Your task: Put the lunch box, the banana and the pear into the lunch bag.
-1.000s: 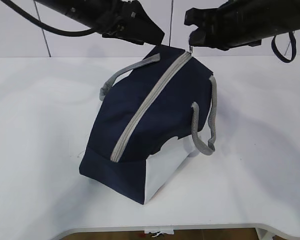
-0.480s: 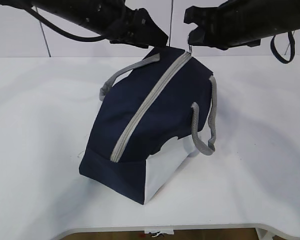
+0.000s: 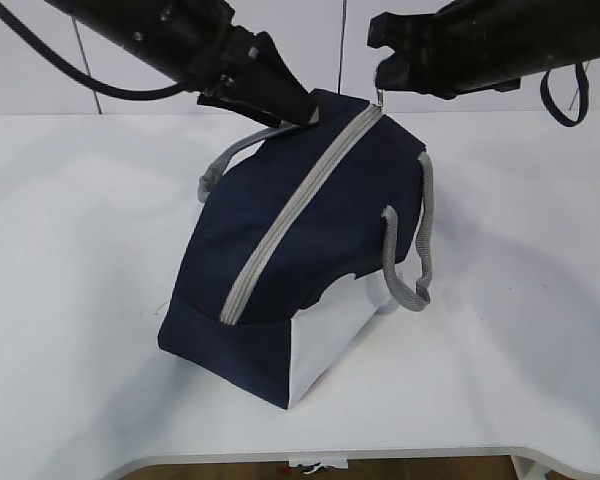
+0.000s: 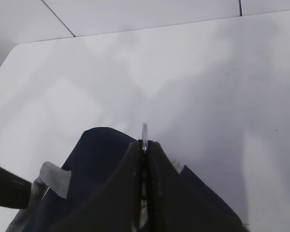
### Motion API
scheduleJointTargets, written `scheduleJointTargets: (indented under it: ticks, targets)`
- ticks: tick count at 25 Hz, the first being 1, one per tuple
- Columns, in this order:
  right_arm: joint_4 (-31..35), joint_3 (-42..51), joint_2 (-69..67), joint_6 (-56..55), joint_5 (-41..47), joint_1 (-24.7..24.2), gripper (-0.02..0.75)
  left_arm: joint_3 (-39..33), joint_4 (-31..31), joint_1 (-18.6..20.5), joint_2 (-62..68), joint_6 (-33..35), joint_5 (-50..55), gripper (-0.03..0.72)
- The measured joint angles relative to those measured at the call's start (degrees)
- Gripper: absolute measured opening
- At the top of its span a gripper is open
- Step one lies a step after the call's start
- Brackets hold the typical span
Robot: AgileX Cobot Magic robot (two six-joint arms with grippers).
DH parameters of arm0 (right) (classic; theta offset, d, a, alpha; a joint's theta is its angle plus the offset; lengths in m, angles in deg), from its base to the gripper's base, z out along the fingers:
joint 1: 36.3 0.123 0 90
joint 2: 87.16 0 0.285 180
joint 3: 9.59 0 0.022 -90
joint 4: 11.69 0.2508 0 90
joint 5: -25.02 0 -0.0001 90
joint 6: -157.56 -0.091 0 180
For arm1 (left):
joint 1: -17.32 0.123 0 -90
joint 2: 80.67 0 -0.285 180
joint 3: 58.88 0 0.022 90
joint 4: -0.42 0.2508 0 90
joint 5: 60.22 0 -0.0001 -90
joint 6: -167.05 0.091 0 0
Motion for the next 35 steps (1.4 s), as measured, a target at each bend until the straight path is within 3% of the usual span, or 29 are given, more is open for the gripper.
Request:
scheduleJointTargets:
  ticks: [4, 14, 23, 29, 35]
  targets:
    - [0.00, 0.00, 0.00, 0.13, 0.00, 0.00, -0.010, 0.00, 0.85, 1.94, -1.55, -1.54, 6.47, 0.466]
    - [0.00, 0.00, 0.00, 0.25, 0.00, 0.00, -0.010, 0.00, 0.31, 2.08, -1.68, -5.66, 8.17, 0.466]
    - [0.00, 0.00, 0.00, 0.40, 0.00, 0.00, -0.010, 0.12, 4.82, -2.57, -1.68, -9.52, 8.28, 0.466]
    - [0.00, 0.00, 0.00, 0.40, 0.00, 0.00, -0.010, 0.24, 7.59, -3.01, -1.68, -9.66, 8.28, 0.466]
    - [0.00, 0.00, 0.00, 0.40, 0.00, 0.00, -0.010, 0.24, 8.80, -3.01, -1.68, -9.66, 8.28, 0.376]
